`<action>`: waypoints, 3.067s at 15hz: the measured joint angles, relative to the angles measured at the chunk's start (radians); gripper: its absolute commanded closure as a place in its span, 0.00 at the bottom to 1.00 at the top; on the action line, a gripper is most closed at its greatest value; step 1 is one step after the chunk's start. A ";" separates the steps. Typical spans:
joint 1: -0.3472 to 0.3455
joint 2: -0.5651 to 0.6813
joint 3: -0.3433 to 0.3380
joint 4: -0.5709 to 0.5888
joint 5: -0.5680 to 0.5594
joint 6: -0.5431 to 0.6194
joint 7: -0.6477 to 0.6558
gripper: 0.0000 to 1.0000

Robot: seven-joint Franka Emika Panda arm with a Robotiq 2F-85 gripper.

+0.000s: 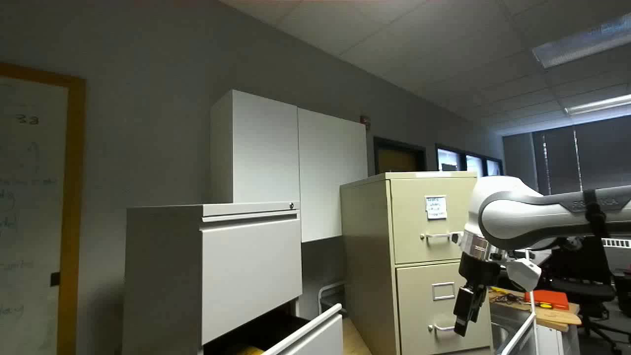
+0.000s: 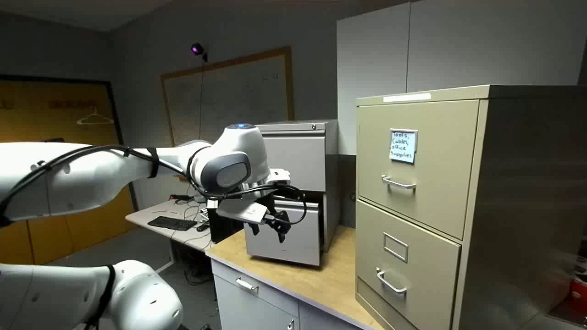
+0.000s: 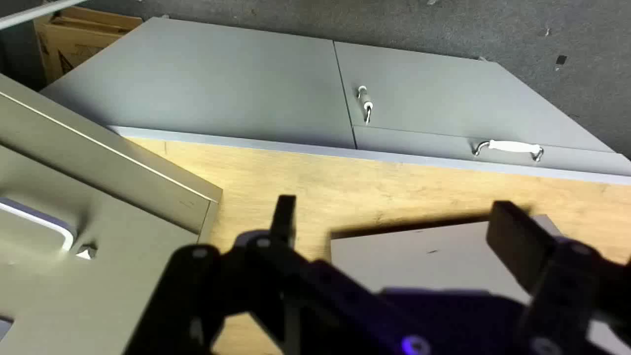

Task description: Close the open drawer

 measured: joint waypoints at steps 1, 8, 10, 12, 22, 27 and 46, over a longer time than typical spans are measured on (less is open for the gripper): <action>0.000 0.000 0.000 0.000 0.000 0.000 0.000 0.00; 0.000 0.000 0.000 0.000 0.000 0.000 0.000 0.00; 0.000 0.000 0.000 0.000 0.000 0.000 0.000 0.00; 0.001 0.002 0.000 0.000 0.002 0.008 0.000 0.00; 0.123 0.070 0.077 0.002 0.142 0.158 0.054 0.00; 0.197 0.171 0.170 0.009 0.198 0.288 0.117 0.41; 0.286 0.757 0.294 0.349 0.366 0.458 0.194 1.00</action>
